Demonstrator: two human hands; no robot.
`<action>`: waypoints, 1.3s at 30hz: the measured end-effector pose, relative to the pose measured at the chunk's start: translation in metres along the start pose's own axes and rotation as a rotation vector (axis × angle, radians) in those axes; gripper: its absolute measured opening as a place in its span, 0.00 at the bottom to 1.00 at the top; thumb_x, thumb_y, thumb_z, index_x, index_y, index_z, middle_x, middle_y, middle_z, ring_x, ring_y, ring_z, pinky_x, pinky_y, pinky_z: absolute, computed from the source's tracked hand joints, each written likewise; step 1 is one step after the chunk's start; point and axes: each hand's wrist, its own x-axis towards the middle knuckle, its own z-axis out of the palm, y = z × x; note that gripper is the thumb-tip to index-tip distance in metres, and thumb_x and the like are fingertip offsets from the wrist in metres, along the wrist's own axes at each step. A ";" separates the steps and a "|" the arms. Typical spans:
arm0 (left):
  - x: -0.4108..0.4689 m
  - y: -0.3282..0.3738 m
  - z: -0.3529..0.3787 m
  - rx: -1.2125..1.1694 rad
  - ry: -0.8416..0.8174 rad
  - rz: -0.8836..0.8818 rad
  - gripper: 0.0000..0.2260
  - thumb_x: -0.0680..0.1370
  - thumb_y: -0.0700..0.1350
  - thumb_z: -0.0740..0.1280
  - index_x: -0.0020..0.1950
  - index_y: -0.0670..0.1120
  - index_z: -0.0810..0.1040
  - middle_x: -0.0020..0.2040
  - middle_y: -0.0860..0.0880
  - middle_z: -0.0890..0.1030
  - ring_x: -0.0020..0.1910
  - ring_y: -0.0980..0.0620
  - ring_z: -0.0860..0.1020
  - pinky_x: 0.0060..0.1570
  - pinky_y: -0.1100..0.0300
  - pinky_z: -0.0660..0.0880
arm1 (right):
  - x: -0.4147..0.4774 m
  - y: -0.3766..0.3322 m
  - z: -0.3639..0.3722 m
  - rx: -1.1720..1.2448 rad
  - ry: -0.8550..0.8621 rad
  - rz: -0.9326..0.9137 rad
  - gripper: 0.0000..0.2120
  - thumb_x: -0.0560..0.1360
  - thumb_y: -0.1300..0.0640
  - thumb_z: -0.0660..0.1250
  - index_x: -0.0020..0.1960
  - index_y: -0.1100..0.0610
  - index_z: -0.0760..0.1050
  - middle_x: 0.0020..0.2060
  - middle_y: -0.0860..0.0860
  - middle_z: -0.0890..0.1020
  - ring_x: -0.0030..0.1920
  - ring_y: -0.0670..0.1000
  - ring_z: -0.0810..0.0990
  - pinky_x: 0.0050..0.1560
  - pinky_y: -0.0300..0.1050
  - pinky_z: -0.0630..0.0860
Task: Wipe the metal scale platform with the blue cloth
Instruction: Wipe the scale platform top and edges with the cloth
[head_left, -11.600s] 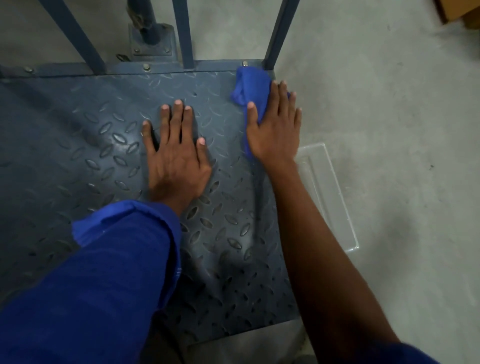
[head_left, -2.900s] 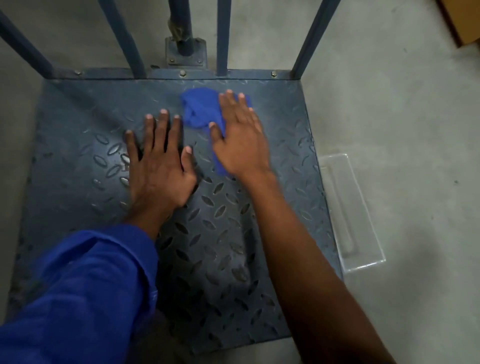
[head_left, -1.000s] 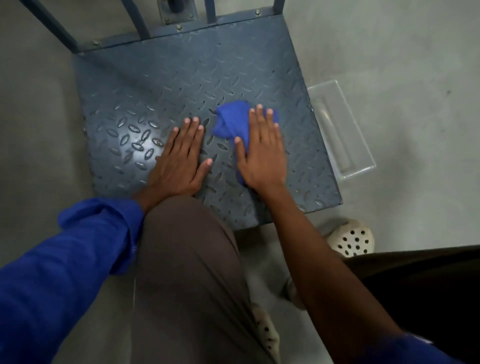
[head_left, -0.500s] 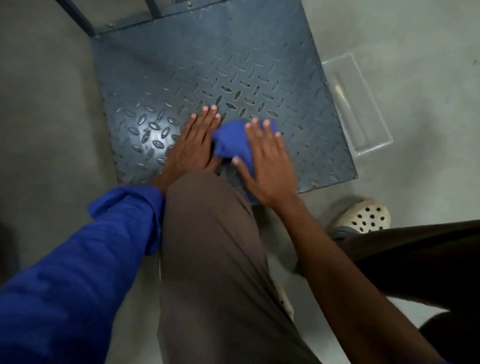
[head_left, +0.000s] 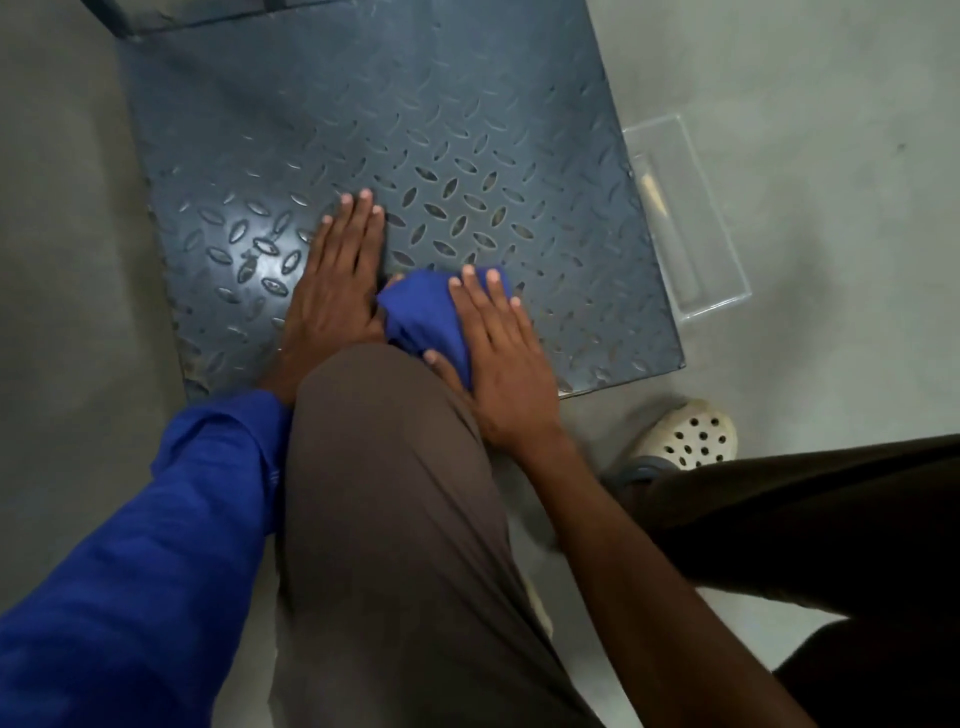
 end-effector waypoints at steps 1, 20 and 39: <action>0.000 0.001 0.001 0.000 -0.003 -0.005 0.32 0.85 0.53 0.54 0.85 0.36 0.54 0.86 0.38 0.54 0.86 0.40 0.52 0.85 0.46 0.48 | -0.001 0.014 -0.005 0.004 0.022 0.032 0.35 0.85 0.38 0.57 0.84 0.55 0.54 0.84 0.52 0.56 0.85 0.52 0.48 0.84 0.55 0.50; 0.080 -0.005 -0.004 0.056 0.002 -0.131 0.32 0.87 0.57 0.49 0.87 0.40 0.50 0.87 0.41 0.50 0.87 0.44 0.47 0.85 0.43 0.44 | 0.128 0.082 -0.026 -0.043 0.263 0.484 0.37 0.83 0.37 0.51 0.84 0.60 0.54 0.83 0.58 0.57 0.84 0.59 0.51 0.82 0.60 0.53; 0.095 -0.012 -0.004 -0.014 0.110 -0.301 0.28 0.85 0.49 0.52 0.85 0.42 0.60 0.86 0.44 0.58 0.86 0.43 0.53 0.85 0.44 0.47 | 0.233 0.026 -0.009 -0.102 0.013 -0.068 0.34 0.85 0.41 0.49 0.84 0.61 0.52 0.83 0.58 0.55 0.84 0.58 0.50 0.84 0.54 0.47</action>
